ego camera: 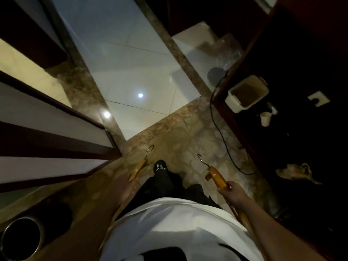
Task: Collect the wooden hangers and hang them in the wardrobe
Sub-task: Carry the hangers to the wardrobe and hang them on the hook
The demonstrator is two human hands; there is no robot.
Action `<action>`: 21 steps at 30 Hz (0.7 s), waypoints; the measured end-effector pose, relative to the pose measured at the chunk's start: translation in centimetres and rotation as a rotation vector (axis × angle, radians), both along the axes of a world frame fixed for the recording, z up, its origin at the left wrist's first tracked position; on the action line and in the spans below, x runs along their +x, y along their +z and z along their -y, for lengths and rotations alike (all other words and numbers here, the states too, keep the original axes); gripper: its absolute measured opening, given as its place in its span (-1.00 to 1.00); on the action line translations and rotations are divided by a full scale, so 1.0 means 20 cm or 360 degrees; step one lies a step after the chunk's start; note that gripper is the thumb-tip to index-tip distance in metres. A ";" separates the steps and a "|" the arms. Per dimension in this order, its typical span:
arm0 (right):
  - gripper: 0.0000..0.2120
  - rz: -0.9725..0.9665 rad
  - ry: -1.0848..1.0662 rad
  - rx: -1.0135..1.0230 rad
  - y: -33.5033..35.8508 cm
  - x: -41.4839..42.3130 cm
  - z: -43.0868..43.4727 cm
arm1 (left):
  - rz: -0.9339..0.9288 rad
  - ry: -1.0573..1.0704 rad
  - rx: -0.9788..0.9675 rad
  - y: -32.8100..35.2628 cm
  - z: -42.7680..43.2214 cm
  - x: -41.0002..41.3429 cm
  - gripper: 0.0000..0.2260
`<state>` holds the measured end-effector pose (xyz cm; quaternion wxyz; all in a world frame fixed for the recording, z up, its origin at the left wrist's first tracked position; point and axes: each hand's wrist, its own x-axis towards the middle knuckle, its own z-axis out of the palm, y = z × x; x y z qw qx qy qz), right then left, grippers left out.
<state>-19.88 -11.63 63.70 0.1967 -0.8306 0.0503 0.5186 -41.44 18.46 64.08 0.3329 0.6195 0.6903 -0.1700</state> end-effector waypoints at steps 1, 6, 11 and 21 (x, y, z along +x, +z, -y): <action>-0.61 0.0006 0.0035 0.0006 0.00 0.04 -0.10 | 0.0102 0.0119 -0.0063 -0.05 -0.02 -0.05 -0.71; -0.58 0.0082 0.0288 0.0165 0.03 0.19 -0.57 | 0.0568 -0.0210 -0.0518 0.12 -0.17 0.03 -0.83; -0.58 0.0133 0.0558 0.0286 0.09 0.39 -0.96 | 0.0551 -0.0072 -0.0482 0.07 -0.35 0.07 -0.90; -0.65 0.0147 0.0783 0.0404 0.08 1.03 -1.56 | 0.0310 0.0089 -0.0322 -0.01 -0.67 0.41 -0.85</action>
